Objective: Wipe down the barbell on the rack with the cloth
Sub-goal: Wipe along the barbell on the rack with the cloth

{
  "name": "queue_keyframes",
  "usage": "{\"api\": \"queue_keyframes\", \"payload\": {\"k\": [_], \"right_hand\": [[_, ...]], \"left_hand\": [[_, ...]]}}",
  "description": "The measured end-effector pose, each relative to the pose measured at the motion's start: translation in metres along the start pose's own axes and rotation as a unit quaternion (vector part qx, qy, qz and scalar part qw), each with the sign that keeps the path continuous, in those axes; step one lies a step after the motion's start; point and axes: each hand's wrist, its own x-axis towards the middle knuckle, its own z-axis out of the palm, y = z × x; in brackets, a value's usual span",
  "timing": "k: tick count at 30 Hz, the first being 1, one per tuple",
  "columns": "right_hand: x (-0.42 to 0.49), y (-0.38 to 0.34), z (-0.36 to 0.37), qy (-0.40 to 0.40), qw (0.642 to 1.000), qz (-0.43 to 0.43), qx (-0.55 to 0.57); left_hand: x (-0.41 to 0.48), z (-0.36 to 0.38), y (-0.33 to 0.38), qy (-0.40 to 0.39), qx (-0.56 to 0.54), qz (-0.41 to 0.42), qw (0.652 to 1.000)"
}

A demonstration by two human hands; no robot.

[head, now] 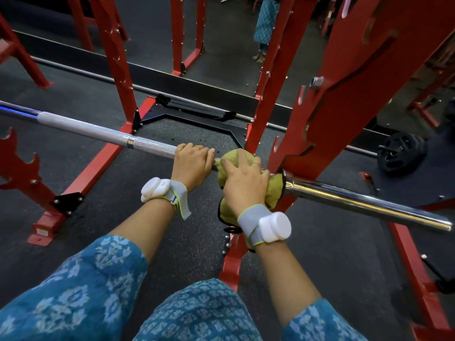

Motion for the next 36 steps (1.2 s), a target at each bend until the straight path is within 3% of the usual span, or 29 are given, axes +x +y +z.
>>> {"api": "queue_keyframes", "payload": {"k": [8,11,16,20,25,27,31,36], "right_hand": [[-0.003,0.036,-0.002,0.016,0.990,0.138,0.015],[0.008,0.018,-0.003,0.028,0.993,0.111,0.004],[-0.009,-0.001,0.008,0.064,0.998,-0.012,0.000],[-0.024,0.020,-0.002,0.020,0.998,-0.005,0.064],[-0.013,0.034,-0.030,0.200,0.946,0.023,0.253],[-0.002,0.035,-0.028,0.218,0.953,0.041,0.206],[0.011,0.025,0.010,0.066,0.992,0.070,0.078],[0.019,0.023,0.032,0.106,0.993,0.035,0.039]], "left_hand": [[0.000,0.001,0.000,0.017,-0.004,-0.004,1.000],[0.000,0.003,0.001,0.020,0.004,-0.004,1.000],[0.000,0.005,0.001,0.010,0.010,-0.005,1.000],[-0.002,0.004,0.000,0.017,0.004,-0.008,1.000],[-0.001,0.003,0.002,-0.002,-0.001,-0.015,1.000],[-0.001,0.002,0.003,-0.010,-0.007,-0.023,1.000],[-0.002,0.003,0.002,-0.004,-0.005,-0.017,1.000],[-0.003,0.004,0.000,0.021,-0.003,-0.009,1.000]]}}
